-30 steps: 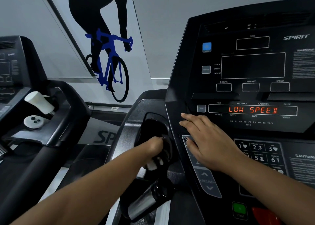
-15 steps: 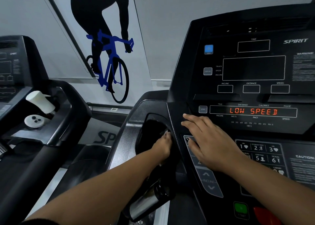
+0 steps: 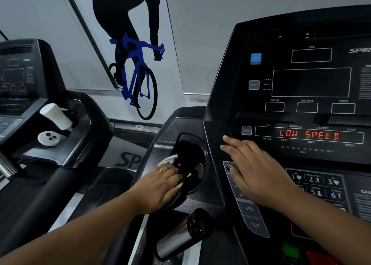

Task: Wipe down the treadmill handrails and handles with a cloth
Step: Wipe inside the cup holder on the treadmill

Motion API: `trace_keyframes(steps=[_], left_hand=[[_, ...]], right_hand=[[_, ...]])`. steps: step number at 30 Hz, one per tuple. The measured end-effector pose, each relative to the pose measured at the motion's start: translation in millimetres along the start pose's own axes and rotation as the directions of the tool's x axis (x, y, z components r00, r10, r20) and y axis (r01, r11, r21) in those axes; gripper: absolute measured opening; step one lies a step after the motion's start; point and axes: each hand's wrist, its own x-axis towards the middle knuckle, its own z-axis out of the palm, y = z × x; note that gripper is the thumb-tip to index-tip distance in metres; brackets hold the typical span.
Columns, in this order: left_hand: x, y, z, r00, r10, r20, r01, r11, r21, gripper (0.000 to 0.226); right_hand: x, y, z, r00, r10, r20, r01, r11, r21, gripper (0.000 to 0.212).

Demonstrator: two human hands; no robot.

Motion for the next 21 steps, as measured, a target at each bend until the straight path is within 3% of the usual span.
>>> trace_keyframes(steps=[3, 6, 12, 16, 21], left_hand=[[4, -20, 3, 0.998, -0.051, 0.036, 0.051, 0.999, 0.020, 0.057], [15, -25, 7, 0.980, -0.200, 0.001, 0.200, 0.980, -0.014, 0.062], [27, 5, 18, 0.839, -0.544, -0.019, 0.530, 0.825, -0.198, 0.078], [19, 26, 21, 0.777, -0.629, 0.034, 0.623, 0.759, -0.188, 0.088], [39, 23, 16, 0.734, -0.679, -0.003, 0.665, 0.719, -0.201, 0.087]], right_hand=[[2, 1, 0, 1.000, 0.000, -0.007, 0.000, 1.000, 0.013, 0.052], [3, 1, -1, 1.000, -0.004, -0.016, 0.005, 1.000, 0.021, 0.051], [0, 1, -2, 1.000, -0.005, -0.009, 0.005, 1.000, 0.021, 0.054], [0, 1, -1, 1.000, -0.006, -0.003, 0.006, 1.000, 0.021, 0.054], [1, -1, -1, 1.000, 0.006, 0.002, -0.006, 1.000, 0.011, 0.053]])
